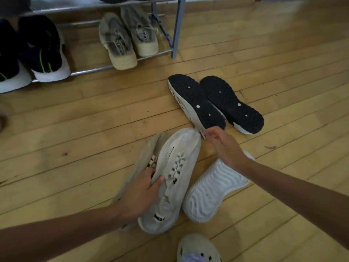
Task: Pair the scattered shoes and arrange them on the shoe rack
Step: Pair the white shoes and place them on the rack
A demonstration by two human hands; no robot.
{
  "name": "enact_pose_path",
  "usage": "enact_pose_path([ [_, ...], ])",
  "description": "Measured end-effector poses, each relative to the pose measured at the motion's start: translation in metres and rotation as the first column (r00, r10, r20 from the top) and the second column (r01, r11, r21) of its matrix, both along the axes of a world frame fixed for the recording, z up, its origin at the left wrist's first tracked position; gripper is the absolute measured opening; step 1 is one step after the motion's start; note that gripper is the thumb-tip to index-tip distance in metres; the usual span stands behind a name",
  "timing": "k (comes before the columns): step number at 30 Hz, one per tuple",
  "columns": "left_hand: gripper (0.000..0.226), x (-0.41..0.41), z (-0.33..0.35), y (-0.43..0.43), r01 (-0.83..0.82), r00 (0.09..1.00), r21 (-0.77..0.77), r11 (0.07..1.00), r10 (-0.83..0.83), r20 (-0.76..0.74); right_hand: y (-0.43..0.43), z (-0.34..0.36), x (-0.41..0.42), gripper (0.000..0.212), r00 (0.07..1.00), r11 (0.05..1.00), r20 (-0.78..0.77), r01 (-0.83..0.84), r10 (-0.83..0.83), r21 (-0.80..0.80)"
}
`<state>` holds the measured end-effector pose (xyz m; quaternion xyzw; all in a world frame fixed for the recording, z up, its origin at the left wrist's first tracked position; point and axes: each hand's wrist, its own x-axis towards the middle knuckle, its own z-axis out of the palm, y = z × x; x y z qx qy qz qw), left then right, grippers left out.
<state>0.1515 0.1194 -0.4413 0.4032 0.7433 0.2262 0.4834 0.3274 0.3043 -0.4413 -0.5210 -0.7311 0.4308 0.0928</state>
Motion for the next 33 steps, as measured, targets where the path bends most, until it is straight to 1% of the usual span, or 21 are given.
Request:
enact_pose_path([
  [1, 0.015, 0.001, 0.002, 0.0, -0.028, 1.0, 0.012, 1.0, 0.028, -0.003, -0.001, -0.003, 0.006, 0.022, 0.996, 0.997, 0.075, -0.048, 0.044, 0.059],
  [2, 0.013, 0.002, 0.003, 0.0, -0.062, 0.998, 0.018, 0.998, 0.062, 0.002, -0.003, -0.004, 0.012, 0.021, 0.978, 0.988, 0.164, -0.141, 0.13, 0.058],
  [3, 0.013, 0.002, 0.003, 0.0, -0.1, 0.995, 0.022, 0.995, 0.099, 0.015, -0.004, -0.004, 0.017, 0.019, 0.925, 0.96, 0.268, -0.281, 0.268, 0.009],
  [4, 0.014, 0.003, 0.002, -0.001, -0.129, 0.991, 0.026, 0.991, 0.128, 0.028, -0.005, -0.002, 0.021, 0.016, 0.813, 0.892, 0.388, -0.448, 0.433, -0.057],
  [5, 0.016, 0.003, 0.002, -0.001, -0.143, 0.989, 0.031, 0.989, 0.142, 0.034, -0.006, 0.001, 0.023, 0.016, 0.652, 0.788, 0.496, -0.604, 0.573, -0.116],
  [6, 0.02, 0.003, 0.001, -0.002, -0.143, 0.989, 0.033, 0.989, 0.142, 0.039, -0.009, 0.003, 0.022, 0.025, 0.499, 0.683, 0.566, -0.711, 0.656, -0.165],
  [7, 0.023, 0.003, 0.0, -0.003, -0.141, 0.989, 0.039, 0.989, 0.139, 0.042, -0.012, 0.005, 0.021, 0.035, 0.388, 0.605, 0.603, -0.77, 0.697, -0.204],
  [8, 0.025, 0.003, -0.001, -0.003, -0.144, 0.989, 0.044, 0.989, 0.142, 0.052, -0.015, 0.007, 0.018, 0.044, 0.314, 0.556, 0.627, -0.798, 0.713, -0.233],
  [11, 0.021, 0.003, -0.001, -0.005, -0.161, 0.984, 0.053, 0.986, 0.156, 0.088, -0.017, 0.008, 0.012, 0.062, 0.19, 0.479, 0.67, -0.833, 0.717, -0.277],
  [13, 0.019, 0.004, 0.0, -0.006, -0.167, 0.981, 0.05, 0.985, 0.161, 0.109, -0.016, 0.01, 0.009, 0.065, 0.105, 0.441, 0.68, -0.83, 0.725, -0.343],
  [15, 0.014, 0.002, 0.001, -0.005, -0.175, 0.976, 0.041, 0.984, 0.168, 0.137, -0.014, 0.015, 0.008, 0.061, 0.053, 0.408, 0.648, -0.815, 0.76, -0.412],
  [16, 0.011, 0.0, 0.002, -0.004, -0.183, 0.971, 0.032, 0.983, 0.175, 0.164, -0.013, 0.018, 0.009, 0.058, 0.055, 0.404, 0.622, -0.805, 0.781, -0.435],
  [18, 0.012, -0.007, 0.001, -0.001, -0.213, 0.953, 0.03, 0.977, 0.201, 0.226, -0.011, 0.025, 0.011, 0.048, 0.105, 0.421, 0.585, -0.795, 0.805, -0.437],
  [21, 0.021, -0.018, 0.002, 0.005, -0.272, 0.934, 0.041, 0.961, 0.254, 0.252, -0.006, 0.038, 0.01, 0.03, 0.241, 0.498, 0.575, -0.797, 0.781, -0.341],
  [23, 0.027, -0.024, 0.002, 0.008, -0.331, 0.903, 0.042, 0.943, 0.303, 0.305, -0.001, 0.049, 0.003, 0.026, 0.325, 0.527, 0.579, -0.821, 0.748, -0.219],
  [25, 0.031, -0.03, 0.005, 0.013, -0.388, 0.867, 0.033, 0.921, 0.353, 0.352, 0.004, 0.061, -0.005, 0.025, 0.396, 0.519, 0.543, -0.85, 0.741, -0.089],
  [28, 0.024, -0.049, 0.013, 0.024, -0.428, 0.864, 0.091, 0.899, 0.378, 0.333, 0.008, 0.076, -0.013, 0.029, 0.493, 0.491, 0.445, -0.861, 0.747, 0.13],
  [31, 0.025, -0.074, 0.021, 0.033, -0.428, 0.883, 0.164, 0.889, 0.373, 0.285, 0.005, 0.085, -0.011, 0.033, 0.542, 0.429, 0.399, -0.836, 0.74, 0.342],
  [33, 0.025, -0.087, 0.024, 0.037, -0.439, 0.878, 0.166, 0.883, 0.382, 0.289, 0.0, 0.084, -0.007, 0.033, 0.575, 0.394, 0.389, -0.8, 0.72, 0.454],
])
